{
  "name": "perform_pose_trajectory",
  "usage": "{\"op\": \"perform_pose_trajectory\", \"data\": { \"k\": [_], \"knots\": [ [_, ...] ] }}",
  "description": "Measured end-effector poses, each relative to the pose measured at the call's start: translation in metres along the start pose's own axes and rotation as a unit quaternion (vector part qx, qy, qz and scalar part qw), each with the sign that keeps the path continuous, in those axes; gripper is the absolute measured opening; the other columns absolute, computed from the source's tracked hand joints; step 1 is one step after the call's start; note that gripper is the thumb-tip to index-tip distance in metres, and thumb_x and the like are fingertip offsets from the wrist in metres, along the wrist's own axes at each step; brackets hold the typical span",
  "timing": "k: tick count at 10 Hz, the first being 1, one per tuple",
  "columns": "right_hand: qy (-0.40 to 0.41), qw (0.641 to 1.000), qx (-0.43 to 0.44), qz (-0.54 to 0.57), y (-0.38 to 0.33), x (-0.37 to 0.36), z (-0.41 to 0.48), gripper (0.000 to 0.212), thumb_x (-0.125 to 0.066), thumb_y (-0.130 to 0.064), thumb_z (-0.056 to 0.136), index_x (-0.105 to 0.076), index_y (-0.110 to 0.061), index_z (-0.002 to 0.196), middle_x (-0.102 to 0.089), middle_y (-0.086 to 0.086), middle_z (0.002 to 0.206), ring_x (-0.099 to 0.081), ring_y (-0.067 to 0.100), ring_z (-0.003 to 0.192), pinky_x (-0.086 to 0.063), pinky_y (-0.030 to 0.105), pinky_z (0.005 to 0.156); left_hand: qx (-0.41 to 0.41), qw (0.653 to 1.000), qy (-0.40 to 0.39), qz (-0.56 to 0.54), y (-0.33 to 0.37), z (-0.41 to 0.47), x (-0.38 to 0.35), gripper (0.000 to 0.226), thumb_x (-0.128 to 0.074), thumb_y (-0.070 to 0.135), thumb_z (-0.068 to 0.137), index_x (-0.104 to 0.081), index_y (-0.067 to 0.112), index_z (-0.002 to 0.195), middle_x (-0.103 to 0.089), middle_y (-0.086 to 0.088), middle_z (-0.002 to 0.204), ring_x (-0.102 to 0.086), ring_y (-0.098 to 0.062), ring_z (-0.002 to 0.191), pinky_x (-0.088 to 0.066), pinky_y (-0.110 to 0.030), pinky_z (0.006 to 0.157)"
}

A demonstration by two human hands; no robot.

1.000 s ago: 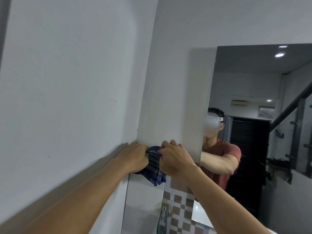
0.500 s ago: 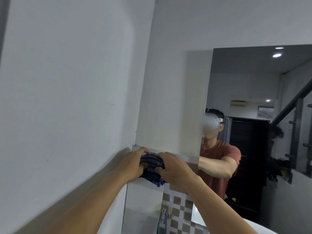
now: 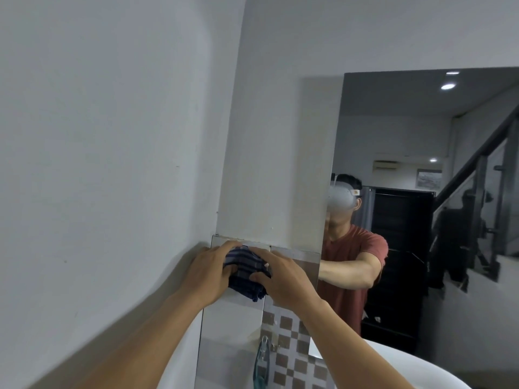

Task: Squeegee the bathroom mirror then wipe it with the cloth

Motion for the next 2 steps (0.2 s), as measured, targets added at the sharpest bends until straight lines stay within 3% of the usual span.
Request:
{"op": "perform_pose_trajectory", "data": {
  "k": [2],
  "knots": [
    [0.009, 1.000, -0.003, 0.005, -0.0025, 0.0029, -0.0040, 0.051, -0.053, -0.043, 0.100, -0.039, -0.039, 0.148, -0.059, -0.003, 0.126, -0.058, 0.020, 0.114, -0.050, 0.036, 0.093, 0.008, 0.999, 0.031, 0.019, 0.0025, -0.0022, 0.0049, 0.047, -0.063, 0.020, 0.095, -0.051, 0.033, 0.139, -0.068, 0.006, 0.122, -0.057, -0.017, 0.110, -0.050, -0.033, 0.093]
  ]
}}
Point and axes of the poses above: each hand's wrist, its own z-axis towards the middle knuckle, its own x-axis out of the back of the hand, y = z × x, the point moved 5 cm from there along z, towards the middle knuckle
